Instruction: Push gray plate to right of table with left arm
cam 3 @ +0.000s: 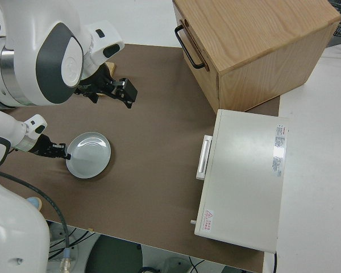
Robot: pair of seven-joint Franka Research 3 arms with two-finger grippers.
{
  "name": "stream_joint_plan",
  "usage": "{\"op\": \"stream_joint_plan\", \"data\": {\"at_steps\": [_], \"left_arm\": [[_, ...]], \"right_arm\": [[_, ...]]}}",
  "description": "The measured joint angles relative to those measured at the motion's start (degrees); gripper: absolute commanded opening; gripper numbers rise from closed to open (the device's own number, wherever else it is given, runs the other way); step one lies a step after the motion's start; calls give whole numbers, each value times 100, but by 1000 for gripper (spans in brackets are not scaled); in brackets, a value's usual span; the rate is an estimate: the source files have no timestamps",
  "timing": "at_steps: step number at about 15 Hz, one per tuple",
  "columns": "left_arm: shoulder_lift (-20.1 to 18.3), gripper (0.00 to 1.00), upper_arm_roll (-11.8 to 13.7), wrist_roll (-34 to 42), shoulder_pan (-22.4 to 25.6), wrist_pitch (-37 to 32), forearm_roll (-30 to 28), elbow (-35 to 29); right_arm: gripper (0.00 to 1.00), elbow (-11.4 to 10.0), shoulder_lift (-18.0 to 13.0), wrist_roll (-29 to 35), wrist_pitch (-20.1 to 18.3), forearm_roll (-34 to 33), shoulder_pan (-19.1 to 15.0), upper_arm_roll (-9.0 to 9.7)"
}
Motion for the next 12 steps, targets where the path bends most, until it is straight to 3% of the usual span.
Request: {"op": "stream_joint_plan", "data": {"at_steps": [2,6,7,12], "left_arm": [[114,399,-29,-175,-128,17,-1,137],[254,896,-40,-306,-220,42,-14,276],[273,976,-52,-350,-221,43,-17,302],[270,987,-44,-416,-201,-56,-21,337]], "right_arm": [[996,0,0,0,0,0,0,0],[996,0,0,0,0,0,0,0],[996,0,0,0,0,0,0,0],[996,0,0,0,0,0,0,0]]}}
